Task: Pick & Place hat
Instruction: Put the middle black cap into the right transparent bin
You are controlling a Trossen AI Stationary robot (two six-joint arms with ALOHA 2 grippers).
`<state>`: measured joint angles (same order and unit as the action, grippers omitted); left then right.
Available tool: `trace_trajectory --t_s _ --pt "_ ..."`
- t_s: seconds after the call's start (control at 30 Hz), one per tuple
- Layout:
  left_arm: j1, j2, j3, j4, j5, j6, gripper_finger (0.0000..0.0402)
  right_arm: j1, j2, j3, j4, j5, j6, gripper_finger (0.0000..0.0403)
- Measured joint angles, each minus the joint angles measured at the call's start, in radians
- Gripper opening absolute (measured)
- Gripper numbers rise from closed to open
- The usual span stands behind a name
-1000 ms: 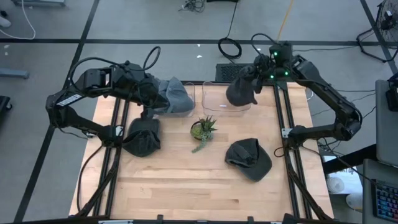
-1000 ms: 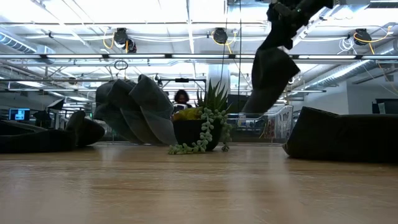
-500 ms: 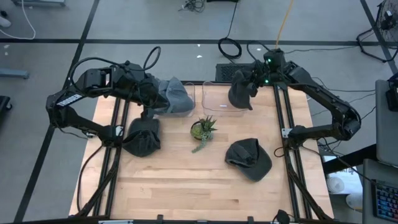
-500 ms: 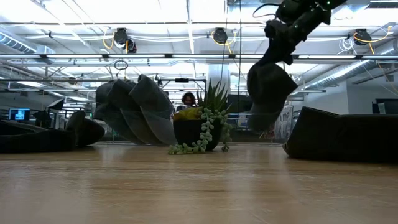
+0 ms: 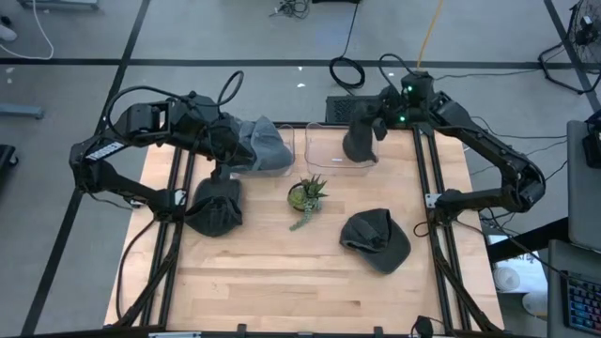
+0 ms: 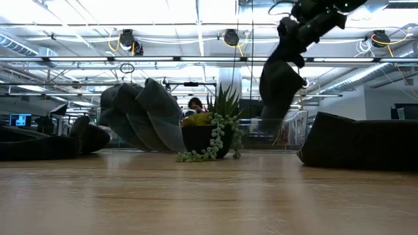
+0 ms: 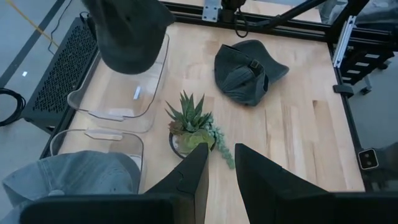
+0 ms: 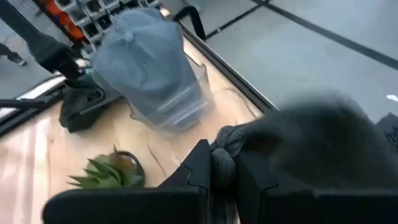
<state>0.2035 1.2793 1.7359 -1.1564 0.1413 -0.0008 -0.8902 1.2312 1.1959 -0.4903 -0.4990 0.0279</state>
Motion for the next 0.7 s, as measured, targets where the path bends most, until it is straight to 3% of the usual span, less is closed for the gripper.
trace_trajectory --t_s 0.23,0.37,0.53,0.7 --pt "0.0 0.0 0.0 0.0 0.043 -0.001 0.0086 0.004 0.001 0.006 -0.096 0.011 0.033 0.0025" --pt "0.0 0.0 0.0 0.0 0.07 -0.002 0.0086 0.004 0.002 0.001 -0.155 0.082 0.023 0.0025" --pt "0.0 0.0 0.0 0.0 0.087 -0.002 0.0086 0.007 0.002 0.001 -0.145 0.053 0.047 0.0025" --pt "0.0 0.0 0.0 0.0 0.101 -0.005 0.0086 -0.001 0.003 -0.022 -0.148 0.194 0.035 0.0026"
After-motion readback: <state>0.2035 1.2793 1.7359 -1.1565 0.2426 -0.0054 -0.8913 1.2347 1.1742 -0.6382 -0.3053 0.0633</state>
